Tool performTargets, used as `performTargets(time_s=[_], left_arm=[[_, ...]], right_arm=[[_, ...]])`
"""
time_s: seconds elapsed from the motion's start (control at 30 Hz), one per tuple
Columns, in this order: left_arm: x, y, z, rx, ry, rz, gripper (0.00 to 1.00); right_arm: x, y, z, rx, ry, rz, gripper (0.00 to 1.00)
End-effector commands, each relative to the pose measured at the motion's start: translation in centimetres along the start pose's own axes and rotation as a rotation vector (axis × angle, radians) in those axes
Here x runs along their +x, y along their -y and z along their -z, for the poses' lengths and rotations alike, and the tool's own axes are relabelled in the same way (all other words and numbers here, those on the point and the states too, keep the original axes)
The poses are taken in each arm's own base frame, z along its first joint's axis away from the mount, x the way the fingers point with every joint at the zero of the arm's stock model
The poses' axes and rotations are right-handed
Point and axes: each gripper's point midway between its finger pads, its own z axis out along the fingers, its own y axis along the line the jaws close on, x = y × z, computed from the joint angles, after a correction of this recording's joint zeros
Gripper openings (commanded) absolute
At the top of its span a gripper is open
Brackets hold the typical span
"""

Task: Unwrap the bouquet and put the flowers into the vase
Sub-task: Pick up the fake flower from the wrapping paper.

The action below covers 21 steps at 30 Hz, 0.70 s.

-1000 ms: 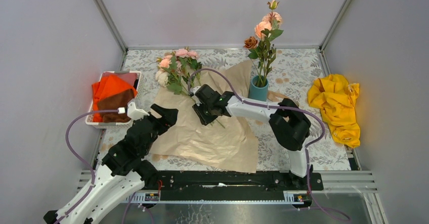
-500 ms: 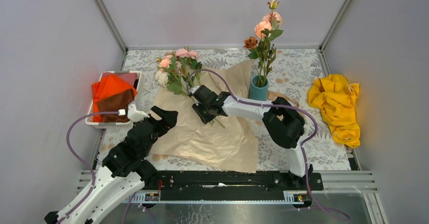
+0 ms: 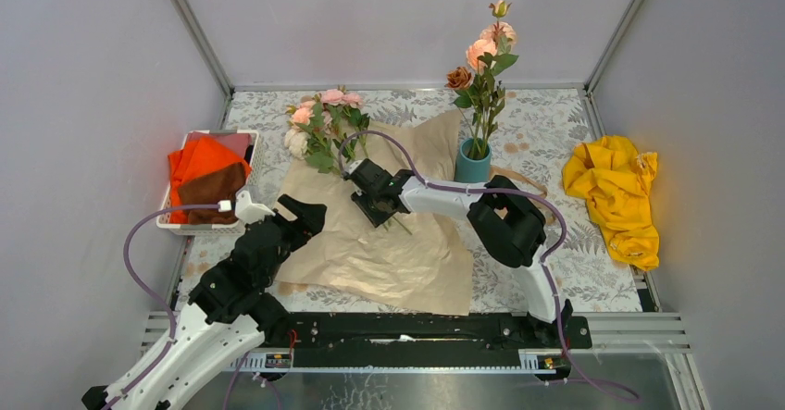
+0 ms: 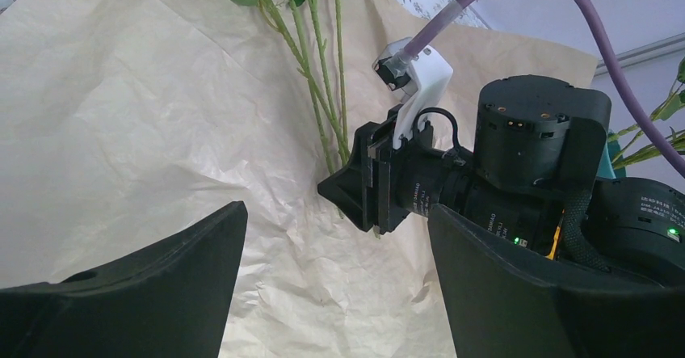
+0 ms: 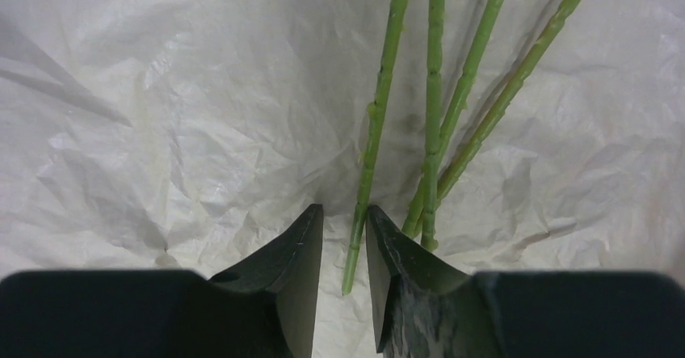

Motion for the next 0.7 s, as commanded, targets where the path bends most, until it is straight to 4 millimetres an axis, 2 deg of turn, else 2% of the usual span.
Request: performTargets(time_s=[0.0,0.17,0.4,0.57,0.67], left_arm=[[-0.2,0.2,-0.2,0.006,0.015,0.012,0.90],[0.1,0.3,-0.4,0.011,0.004,0.010,0.90],[0.8,0.8,-0.8,0.023,-0.027,0.006,0.90],[1.5,1.2,-1.3,0.035,-0.053,0.019,0.92],[1.9,1.6,-1.5,0.052,-0.067,0.035,0.92]], right_arm=[[-1.0,-0.1,-0.4,0.007,0.019,0.018,0.29],[-0.7,-0.3,-0.6,-0.002,0.010,0.018,0.01],[-1.8,-0.2,1.0,0.001,0.049,0.014,0.00],[-3.6,-0.9,3.5,-0.039,0.116,-0.004,0.00],[-4.9,-1.5,5.8,-0.077,0.167,-0.019,0.00]])
